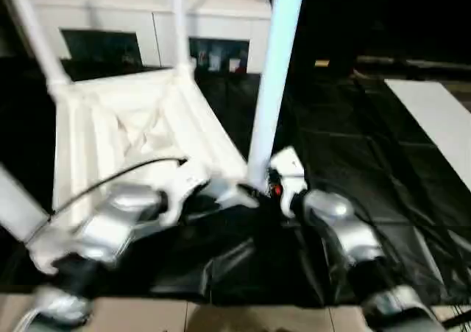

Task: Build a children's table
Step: Rotate leg to tighten

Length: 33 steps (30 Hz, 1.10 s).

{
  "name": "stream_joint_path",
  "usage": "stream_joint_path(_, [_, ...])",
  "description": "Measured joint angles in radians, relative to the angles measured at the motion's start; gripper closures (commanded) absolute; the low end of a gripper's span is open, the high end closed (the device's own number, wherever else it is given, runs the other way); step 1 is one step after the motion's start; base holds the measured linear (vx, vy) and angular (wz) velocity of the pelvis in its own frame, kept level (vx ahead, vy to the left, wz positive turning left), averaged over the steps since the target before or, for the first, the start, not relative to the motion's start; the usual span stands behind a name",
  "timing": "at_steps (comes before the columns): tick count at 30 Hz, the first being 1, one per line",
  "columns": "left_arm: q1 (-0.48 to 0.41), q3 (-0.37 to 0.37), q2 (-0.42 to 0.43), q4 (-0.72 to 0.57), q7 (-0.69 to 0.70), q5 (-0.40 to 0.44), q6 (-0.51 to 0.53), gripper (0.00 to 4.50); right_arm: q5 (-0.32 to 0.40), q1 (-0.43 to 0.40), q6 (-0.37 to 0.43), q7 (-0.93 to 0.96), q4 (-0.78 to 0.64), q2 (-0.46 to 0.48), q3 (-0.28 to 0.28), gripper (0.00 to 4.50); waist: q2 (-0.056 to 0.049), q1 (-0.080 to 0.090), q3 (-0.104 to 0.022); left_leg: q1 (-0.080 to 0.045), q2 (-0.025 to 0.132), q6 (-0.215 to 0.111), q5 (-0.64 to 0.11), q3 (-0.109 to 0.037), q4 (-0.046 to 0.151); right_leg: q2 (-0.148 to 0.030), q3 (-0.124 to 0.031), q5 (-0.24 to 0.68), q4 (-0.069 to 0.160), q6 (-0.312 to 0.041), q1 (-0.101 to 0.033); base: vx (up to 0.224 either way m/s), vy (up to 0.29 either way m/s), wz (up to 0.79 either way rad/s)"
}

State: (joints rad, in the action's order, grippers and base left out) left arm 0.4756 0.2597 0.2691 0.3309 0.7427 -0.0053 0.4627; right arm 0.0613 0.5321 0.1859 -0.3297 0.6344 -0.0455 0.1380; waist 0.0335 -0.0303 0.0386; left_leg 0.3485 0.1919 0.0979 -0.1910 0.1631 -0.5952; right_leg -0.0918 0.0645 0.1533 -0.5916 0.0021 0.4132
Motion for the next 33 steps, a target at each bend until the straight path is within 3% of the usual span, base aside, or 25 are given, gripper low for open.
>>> stream_joint_path(6, [0.084,-0.019,-0.191,0.144,-0.228,0.024,0.005,4.5,0.009,0.114,0.01,0.277,0.155,0.079,-0.145,1.86,-0.016,-0.005,-0.001,0.006,-0.002,-0.001,0.0,0.001,0.0,-0.002,0.0,0.0,0.014,0.001,-0.005,0.0,0.0,0.0])
stream_joint_path(11, [0.109,-0.019,-0.219,0.177,-0.265,0.032,-0.004,4.5,0.012,0.134,-0.02,0.306,0.189,0.081,-0.181,1.86,-0.017,-0.006,-0.002,0.009,-0.001,-0.006,0.003,0.002,0.001,-0.002,0.0,0.0,0.014,0.001,-0.004,0.0,0.0,0.0])
stream_joint_path(12, [0.109,-0.009,-0.212,0.174,-0.265,0.037,-0.013,4.5,0.011,0.127,-0.044,0.304,0.188,0.081,-0.181,1.3,-0.017,-0.007,-0.002,0.01,-0.001,-0.006,0.003,0.003,0.001,-0.002,0.0,0.0,0.013,0.0,-0.004,0.0,0.0,0.0])
stream_joint_path(13, [0.109,0.001,-0.205,0.17,-0.265,0.038,-0.021,4.5,0.011,0.12,-0.059,0.301,0.183,0.081,-0.181,1.16,-0.017,-0.008,-0.002,0.011,-0.001,-0.006,0.003,0.004,0.002,-0.002,0.0,-0.001,0.012,0.001,-0.003,0.0,0.0,0.0])
stream_joint_path(14, [0.109,0.002,-0.198,0.171,-0.269,0.047,-0.035,4.5,0.012,0.109,-0.068,0.286,0.166,0.085,-0.175,1.16,-0.017,-0.007,-0.002,0.011,0.0,-0.006,0.003,0.005,0.003,-0.002,0.0,-0.003,0.012,0.001,-0.002,0.0,0.0,0.0])
stream_joint_path(17, [0.114,-0.02,-0.131,0.171,-0.293,0.076,-0.086,4.5,0.011,0.049,-0.088,0.195,0.101,0.121,-0.116,0.8,-0.013,0.022,0.001,0.021,0.005,-0.005,0.003,0.0,0.003,0.001,0.007,-0.011,0.011,0.002,0.01,0.003,-0.005,-0.06])
stream_joint_path(18, [0.114,-0.024,-0.119,0.164,-0.29,0.078,-0.091,4.5,0.011,0.027,-0.088,0.17,0.076,0.115,-0.097,0.72,-0.013,0.024,0.001,0.026,0.006,-0.005,0.003,-0.001,0.004,0.002,0.008,-0.014,0.009,-0.003,0.015,0.0,0.0,0.0])
stream_joint_path(21, [0.097,-0.016,-0.086,0.12,-0.227,0.076,-0.101,4.5,-0.002,0.012,-0.081,0.104,0.011,0.039,-0.059,0.56,-0.014,0.004,0.001,0.031,0.006,-0.01,0.006,0.004,0.004,0.002,0.008,-0.01,0.005,-0.007,0.028,0.07,-0.01,0.02])
stream_joint_path(24, [0.066,-0.003,-0.026,0.075,-0.133,0.06,-0.115,4.5,-0.019,-0.008,-0.081,0.019,-0.063,-0.075,-0.054,0.35,-0.013,-0.011,0.001,0.033,0.006,-0.011,0.006,0.005,0.003,0.001,0.007,-0.009,0.004,-0.009,0.028,0.0,0.0,0.0])
stream_joint_path(27, [0.037,0.016,0.048,0.035,-0.008,0.03,-0.135,4.5,-0.011,-0.073,-0.083,-0.148,-0.151,-0.177,-0.044,0.35,-0.013,-0.018,0.001,0.027,0.006,-0.008,0.004,0.007,0.003,0.001,0.005,-0.009,0.004,-0.009,0.024,0.0,0.0,0.0])
stream_joint_path(29, [0.022,0.031,0.085,0.012,0.068,0.017,-0.143,4.5,0.028,-0.111,-0.07,-0.262,-0.199,-0.221,-0.04,0.35,-0.013,-0.02,0.001,0.023,0.006,-0.005,0.002,0.007,0.003,0.001,0.004,-0.009,0.003,-0.009,0.022,0.0,0.0,0.0])
stream_joint_path(33, [-0.008,0.058,0.16,-0.046,0.216,-0.013,-0.14,4.5,0.105,-0.175,-0.033,-0.484,-0.312,-0.314,0.023,0.35,-0.013,-0.029,0.001,0.019,0.006,-0.005,0.003,0.008,0.002,0.001,0.002,-0.007,-0.001,-0.007,0.02,0.0,0.0,0.0])
